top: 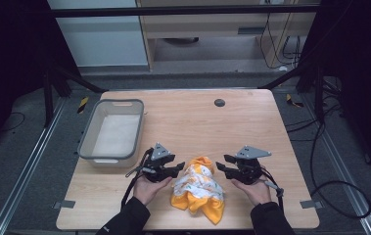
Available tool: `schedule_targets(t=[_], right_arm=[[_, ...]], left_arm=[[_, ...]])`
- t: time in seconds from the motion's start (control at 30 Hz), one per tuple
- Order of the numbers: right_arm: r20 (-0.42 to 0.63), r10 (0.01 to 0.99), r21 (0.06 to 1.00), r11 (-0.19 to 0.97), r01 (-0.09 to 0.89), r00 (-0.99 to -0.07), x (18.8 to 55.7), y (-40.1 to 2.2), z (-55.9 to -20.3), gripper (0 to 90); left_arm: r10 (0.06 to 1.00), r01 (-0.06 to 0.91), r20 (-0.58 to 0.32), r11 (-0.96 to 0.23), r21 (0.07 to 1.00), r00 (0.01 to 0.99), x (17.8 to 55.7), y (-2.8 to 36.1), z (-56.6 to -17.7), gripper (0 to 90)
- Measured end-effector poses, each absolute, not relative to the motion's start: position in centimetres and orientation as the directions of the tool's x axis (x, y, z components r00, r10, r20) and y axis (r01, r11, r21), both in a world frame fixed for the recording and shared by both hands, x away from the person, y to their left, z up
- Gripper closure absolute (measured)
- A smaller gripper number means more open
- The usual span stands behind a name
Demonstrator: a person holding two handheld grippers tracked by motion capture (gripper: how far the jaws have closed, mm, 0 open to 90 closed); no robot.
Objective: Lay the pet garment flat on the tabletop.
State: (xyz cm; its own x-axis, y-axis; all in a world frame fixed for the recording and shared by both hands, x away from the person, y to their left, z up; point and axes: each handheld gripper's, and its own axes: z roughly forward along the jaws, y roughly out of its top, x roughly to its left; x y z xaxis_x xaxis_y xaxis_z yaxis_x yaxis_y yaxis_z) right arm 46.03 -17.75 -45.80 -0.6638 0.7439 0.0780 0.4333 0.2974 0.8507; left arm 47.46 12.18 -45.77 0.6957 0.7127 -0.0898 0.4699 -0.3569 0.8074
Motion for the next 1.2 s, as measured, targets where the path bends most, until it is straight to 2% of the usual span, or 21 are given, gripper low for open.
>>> schedule_targets(t=[0.4, 0.73, 1.2], right_arm=[[0.070, 0.722, 0.810, 0.362, 0.462, -0.689, 46.8, -16.5, -47.6, 57.6], [0.080, 0.707, 0.792, 0.383, 0.475, -0.702, 47.4, -15.9, -48.5, 60.4], [0.127, 0.670, 0.779, 0.389, 0.492, -0.732, 48.3, -15.2, -49.5, 74.2]], left_arm=[[0.692, 0.491, -0.083, -0.417, 0.765, 0.717, 47.4, 11.1, -47.3, 47.4], [0.679, 0.506, -0.094, -0.438, 0.743, 0.728, 47.4, 10.6, -48.6, 50.7], [0.637, 0.515, -0.117, -0.487, 0.705, 0.762, 47.5, 10.1, -49.4, 77.0]])
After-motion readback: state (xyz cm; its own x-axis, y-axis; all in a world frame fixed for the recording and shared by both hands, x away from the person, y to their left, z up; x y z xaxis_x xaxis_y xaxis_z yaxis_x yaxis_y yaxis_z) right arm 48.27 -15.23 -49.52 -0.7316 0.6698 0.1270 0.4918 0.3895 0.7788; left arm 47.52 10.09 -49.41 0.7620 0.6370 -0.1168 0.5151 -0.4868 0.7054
